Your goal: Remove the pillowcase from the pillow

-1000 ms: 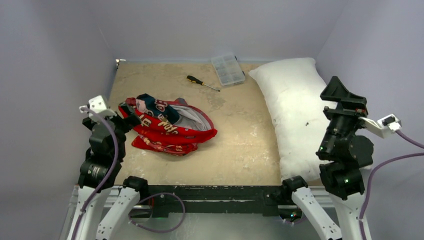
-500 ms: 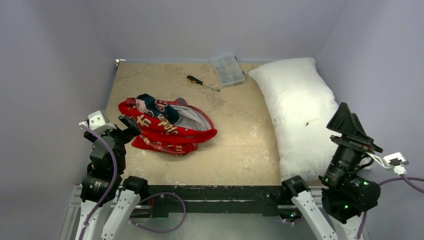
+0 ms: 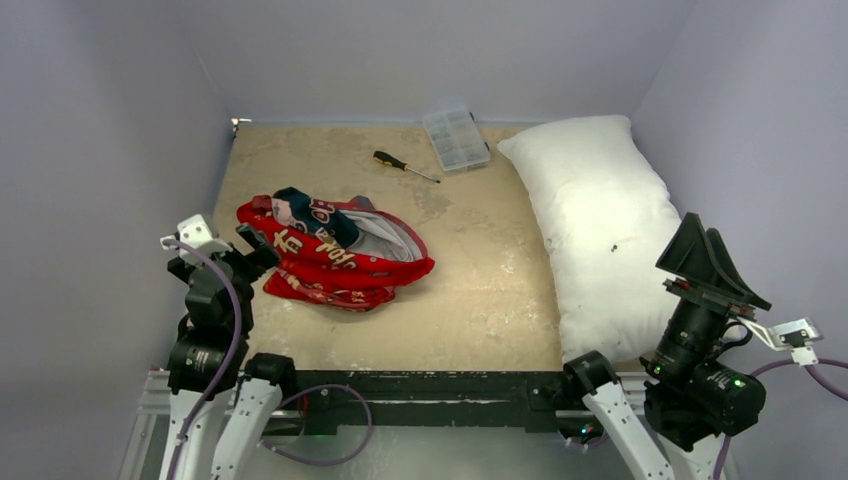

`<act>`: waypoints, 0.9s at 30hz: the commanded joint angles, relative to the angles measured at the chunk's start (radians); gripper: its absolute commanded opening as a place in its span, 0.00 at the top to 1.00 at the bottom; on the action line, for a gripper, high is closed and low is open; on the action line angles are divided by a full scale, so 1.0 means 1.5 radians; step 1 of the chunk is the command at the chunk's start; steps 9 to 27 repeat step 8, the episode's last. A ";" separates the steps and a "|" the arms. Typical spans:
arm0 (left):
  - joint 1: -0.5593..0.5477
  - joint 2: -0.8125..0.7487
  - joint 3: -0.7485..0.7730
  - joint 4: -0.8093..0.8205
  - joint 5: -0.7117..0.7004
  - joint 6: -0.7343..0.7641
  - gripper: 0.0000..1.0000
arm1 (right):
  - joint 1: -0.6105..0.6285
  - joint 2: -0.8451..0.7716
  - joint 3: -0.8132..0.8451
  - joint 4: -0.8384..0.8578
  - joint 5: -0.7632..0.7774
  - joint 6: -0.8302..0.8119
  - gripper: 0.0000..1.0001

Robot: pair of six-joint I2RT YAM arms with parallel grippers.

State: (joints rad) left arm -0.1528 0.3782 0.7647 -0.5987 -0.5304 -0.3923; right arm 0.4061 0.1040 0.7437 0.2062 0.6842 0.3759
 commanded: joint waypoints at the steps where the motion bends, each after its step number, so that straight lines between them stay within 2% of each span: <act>1: 0.016 -0.002 -0.005 0.026 0.027 0.008 0.03 | 0.006 0.000 -0.004 0.020 -0.017 -0.018 0.01; 27: 0.025 -0.001 -0.008 0.031 0.039 0.012 0.03 | 0.007 0.005 -0.005 0.021 -0.018 -0.021 0.01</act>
